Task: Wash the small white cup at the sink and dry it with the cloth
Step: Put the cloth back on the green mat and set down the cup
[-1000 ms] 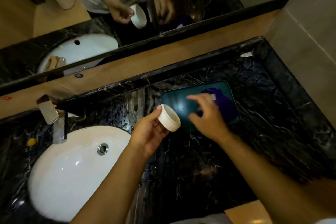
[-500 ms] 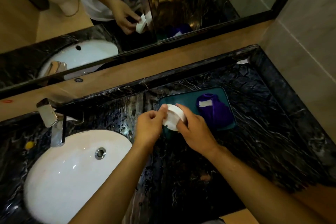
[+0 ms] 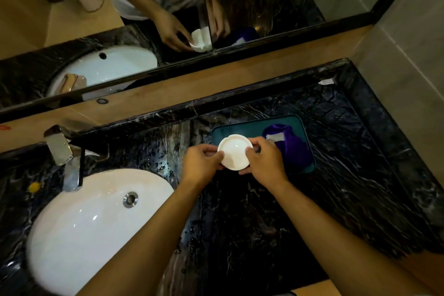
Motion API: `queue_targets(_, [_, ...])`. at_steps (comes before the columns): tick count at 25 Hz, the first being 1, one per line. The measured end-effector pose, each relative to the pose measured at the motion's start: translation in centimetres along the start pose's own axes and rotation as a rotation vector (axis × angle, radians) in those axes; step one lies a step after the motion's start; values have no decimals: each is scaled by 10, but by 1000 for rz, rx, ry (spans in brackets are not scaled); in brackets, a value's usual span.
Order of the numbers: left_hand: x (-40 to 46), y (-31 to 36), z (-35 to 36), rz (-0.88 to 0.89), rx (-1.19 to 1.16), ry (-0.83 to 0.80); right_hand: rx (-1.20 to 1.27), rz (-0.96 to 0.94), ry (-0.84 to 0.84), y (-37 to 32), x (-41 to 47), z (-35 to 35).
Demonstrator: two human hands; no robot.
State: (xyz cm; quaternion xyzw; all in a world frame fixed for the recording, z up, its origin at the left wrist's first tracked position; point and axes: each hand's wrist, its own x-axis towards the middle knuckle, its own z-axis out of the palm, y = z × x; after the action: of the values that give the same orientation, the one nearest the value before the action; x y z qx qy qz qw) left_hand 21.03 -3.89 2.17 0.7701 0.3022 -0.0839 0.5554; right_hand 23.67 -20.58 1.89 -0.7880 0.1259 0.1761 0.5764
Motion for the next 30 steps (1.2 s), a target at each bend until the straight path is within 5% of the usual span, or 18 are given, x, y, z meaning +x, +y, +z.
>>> queue_targets(6, [31, -15, 15, -10, 140, 41, -438, -63, 88, 8, 20, 2])
queue_targets(30, [38, -22, 14, 76, 255, 84, -511, -49, 41, 17, 32, 15])
